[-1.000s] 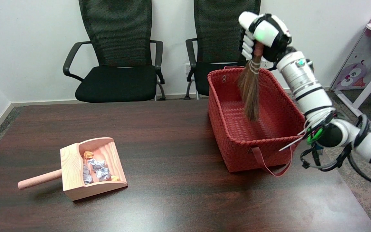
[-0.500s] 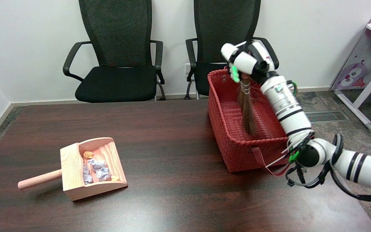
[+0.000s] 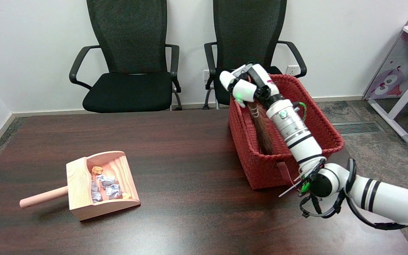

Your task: Place the broom in the basket.

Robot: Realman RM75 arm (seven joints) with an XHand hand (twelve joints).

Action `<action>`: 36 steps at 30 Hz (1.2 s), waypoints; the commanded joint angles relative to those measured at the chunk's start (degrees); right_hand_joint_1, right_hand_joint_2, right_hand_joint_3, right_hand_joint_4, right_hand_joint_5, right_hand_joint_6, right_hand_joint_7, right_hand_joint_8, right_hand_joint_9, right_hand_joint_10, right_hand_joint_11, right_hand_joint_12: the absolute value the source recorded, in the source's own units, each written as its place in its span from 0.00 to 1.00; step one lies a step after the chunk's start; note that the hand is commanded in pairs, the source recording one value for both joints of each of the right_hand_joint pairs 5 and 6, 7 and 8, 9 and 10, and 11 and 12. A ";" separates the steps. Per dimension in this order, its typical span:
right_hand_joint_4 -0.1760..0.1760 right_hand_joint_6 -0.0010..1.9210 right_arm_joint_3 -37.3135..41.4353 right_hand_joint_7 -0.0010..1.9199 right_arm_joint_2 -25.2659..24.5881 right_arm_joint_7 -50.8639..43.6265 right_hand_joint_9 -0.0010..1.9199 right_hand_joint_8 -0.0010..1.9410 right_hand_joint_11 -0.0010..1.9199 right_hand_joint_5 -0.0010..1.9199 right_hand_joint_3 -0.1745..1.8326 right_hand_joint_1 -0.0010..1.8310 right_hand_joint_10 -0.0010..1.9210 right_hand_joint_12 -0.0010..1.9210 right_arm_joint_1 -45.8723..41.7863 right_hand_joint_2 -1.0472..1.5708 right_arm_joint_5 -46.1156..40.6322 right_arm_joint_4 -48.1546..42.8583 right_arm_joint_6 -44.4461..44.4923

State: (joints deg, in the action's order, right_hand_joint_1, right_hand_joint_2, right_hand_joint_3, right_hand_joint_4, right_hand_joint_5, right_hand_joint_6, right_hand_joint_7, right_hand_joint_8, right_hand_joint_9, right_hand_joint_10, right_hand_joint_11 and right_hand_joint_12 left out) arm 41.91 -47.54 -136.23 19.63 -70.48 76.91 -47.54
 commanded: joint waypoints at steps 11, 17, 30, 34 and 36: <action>0.99 0.66 -1.55 0.66 -5.11 -2.20 0.93 0.65 1.00 0.66 0.94 0.41 0.93 1.00 -0.22 0.87 5.00 -3.50 0.60; 0.47 0.57 -1.40 0.57 -5.11 -2.20 0.61 0.56 0.92 0.57 0.87 0.41 0.61 0.92 -0.03 0.81 5.09 -3.52 0.60; 0.25 0.30 0.86 0.30 -5.02 -0.16 0.18 0.30 0.31 0.30 0.61 0.38 0.18 0.30 0.24 0.63 5.08 -2.22 0.08; 0.22 0.19 2.64 0.19 -4.62 2.16 0.13 0.19 0.22 0.19 0.53 0.36 0.13 0.22 0.15 0.62 5.09 -0.97 -0.01; 0.22 0.17 3.43 0.17 -4.27 2.29 0.12 0.17 0.21 0.17 0.52 0.35 0.12 0.21 0.06 0.62 5.09 -0.25 -0.24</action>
State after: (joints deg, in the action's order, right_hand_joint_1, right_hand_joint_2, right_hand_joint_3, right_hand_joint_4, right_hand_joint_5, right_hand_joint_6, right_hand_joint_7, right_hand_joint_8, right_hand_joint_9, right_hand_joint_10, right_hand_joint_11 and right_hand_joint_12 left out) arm 41.57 -52.34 -137.39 19.67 -65.70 74.13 -47.02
